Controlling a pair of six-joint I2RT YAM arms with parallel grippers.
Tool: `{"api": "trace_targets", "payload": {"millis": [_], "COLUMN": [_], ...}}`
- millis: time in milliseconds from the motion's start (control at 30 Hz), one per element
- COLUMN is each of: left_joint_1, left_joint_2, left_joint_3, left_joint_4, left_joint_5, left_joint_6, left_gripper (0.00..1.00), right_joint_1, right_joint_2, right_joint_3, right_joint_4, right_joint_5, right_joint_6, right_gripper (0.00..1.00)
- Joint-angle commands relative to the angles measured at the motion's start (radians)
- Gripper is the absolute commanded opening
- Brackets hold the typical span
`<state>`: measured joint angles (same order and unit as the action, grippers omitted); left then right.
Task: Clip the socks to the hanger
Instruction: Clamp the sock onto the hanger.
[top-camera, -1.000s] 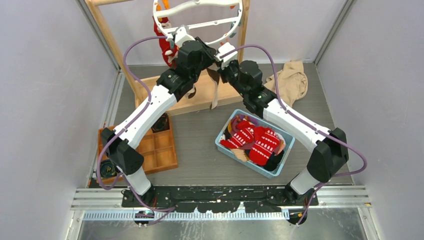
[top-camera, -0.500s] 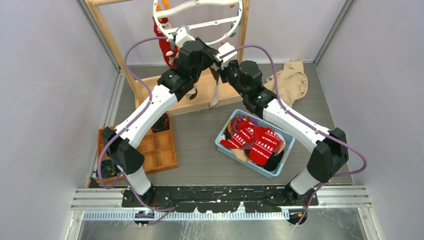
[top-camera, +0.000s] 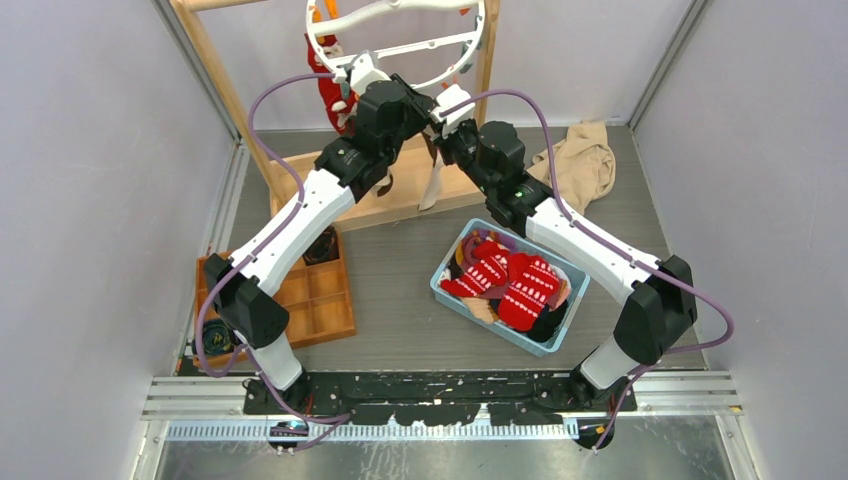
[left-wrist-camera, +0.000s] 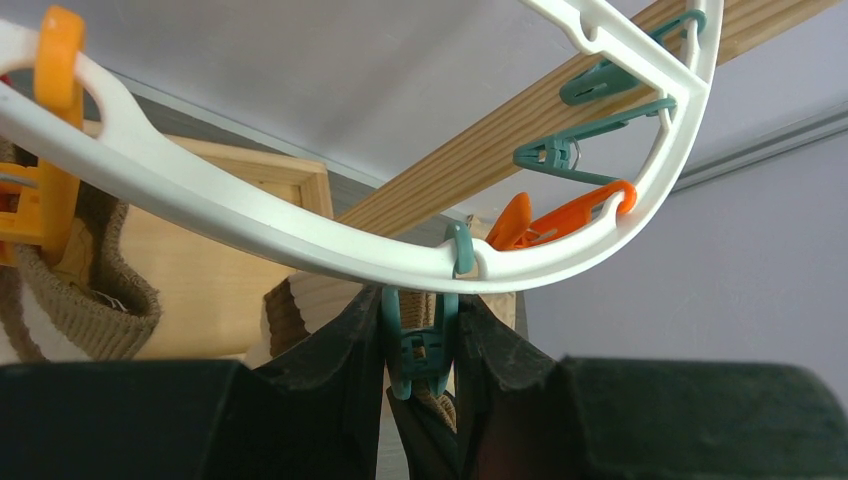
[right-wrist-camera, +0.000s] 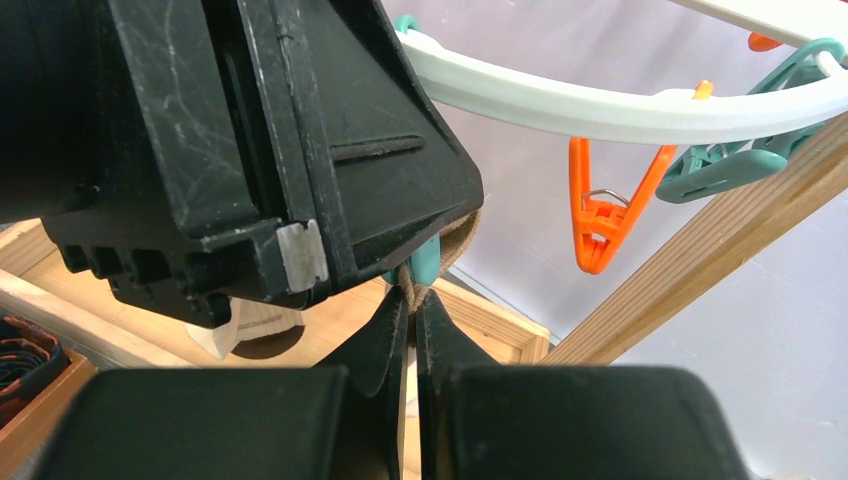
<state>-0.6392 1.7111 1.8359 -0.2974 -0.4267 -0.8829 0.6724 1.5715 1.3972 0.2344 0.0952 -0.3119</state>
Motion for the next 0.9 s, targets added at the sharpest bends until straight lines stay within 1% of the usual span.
{"api": "trace_targets", "payload": {"millis": [0,200,500,867], "left_joint_1": [0.004,0.005,0.005,0.005], "left_joint_2": [0.012,0.011,0.008,0.001], "left_joint_3": [0.03,0.022,0.014,-0.005], "left_joint_4": [-0.013,-0.01,0.002,0.024], "left_joint_5": [-0.01,-0.012,-0.015,0.011], "left_joint_6": [0.001,0.007,0.039,0.041], "left_gripper": [0.0,0.0,0.0,0.0], "right_joint_1": [0.007,0.006,0.002,-0.02], "right_joint_2": [-0.04,-0.055,-0.084,-0.067], "right_joint_3": [0.034,0.033,0.034,0.054], "right_joint_4": [0.132,0.108,0.021,0.02], "right_joint_5": [0.005,-0.015,-0.047,-0.039], "right_joint_6": [-0.013,-0.007,0.023,0.071], "right_gripper": [0.0,0.0,0.0,0.01]}}
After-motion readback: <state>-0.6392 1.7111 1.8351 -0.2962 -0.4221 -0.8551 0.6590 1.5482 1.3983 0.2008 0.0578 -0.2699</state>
